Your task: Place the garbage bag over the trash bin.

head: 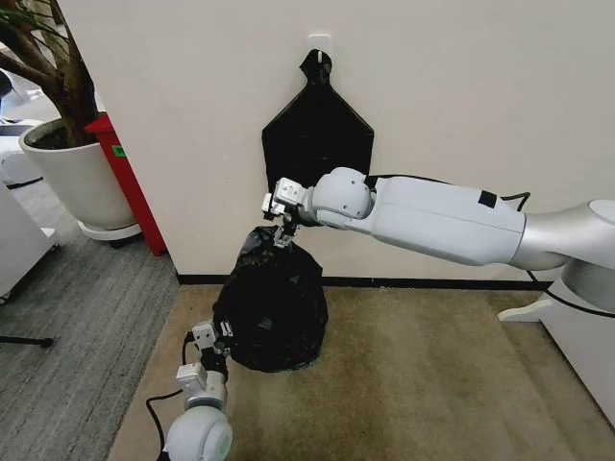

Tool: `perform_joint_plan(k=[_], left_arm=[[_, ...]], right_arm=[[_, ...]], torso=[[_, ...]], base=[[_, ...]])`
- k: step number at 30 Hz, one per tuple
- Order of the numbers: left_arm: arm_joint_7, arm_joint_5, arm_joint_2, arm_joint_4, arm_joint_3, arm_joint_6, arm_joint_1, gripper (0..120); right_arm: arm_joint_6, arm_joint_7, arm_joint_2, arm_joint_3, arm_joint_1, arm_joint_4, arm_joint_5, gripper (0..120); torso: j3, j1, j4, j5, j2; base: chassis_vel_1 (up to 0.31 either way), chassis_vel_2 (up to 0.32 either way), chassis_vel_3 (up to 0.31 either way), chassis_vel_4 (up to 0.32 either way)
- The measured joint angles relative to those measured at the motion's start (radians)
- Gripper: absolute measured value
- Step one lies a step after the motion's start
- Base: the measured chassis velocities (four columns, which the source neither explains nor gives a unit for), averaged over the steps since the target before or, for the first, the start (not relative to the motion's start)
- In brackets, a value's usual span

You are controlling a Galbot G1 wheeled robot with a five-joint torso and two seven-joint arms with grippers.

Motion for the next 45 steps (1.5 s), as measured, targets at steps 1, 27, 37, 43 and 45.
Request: perform_joint_plan(k=[1, 27, 37, 43, 45], left_arm=[[0.000, 0.000, 0.000, 0.000, 0.000, 0.000, 0.000, 1], [-0.016, -0.021, -0.008, -0.001, 0.002, 0.004, -0.003, 1], [-0.015, -0.019, -0.014, -0.009, 0.008, 0.004, 0.004, 1], [-0.012, -0.008, -0.014, -0.047, 0.018, 0.004, 0.030, 1], [-0.012, -0.005, -0.017, -0.058, 0.020, 0.004, 0.035, 1]], right_arm=[[0.000, 0.000, 0.000, 0.000, 0.000, 0.001, 0.001, 100], [0.001, 0.038, -0.004, 0.065, -0.031, 0.024, 0.033, 100], [0.001, 0.028, 0.007, 0.082, -0.047, -0.003, 0.014, 100], [0.002, 0.011, 0.046, 0.112, -0.089, -0.087, -0.031, 100], [0.002, 0.010, 0.060, 0.115, -0.107, -0.111, -0.042, 100]], torso=[[0.000, 0.000, 0.0000, 0.0000, 0.000], [0.000, 0.000, 0.0000, 0.0000, 0.000], [0.000, 0.000, 0.0001, 0.0000, 0.000], [0.000, 0.000, 0.0000, 0.0000, 0.000], [0.000, 0.000, 0.0001, 0.0000, 0.000]], base=[[0.000, 0.000, 0.000, 0.000], [0.000, 0.000, 0.000, 0.000], [0.000, 0.000, 0.000, 0.000], [0.000, 0.000, 0.000, 0.000], [0.000, 0.000, 0.000, 0.000]])
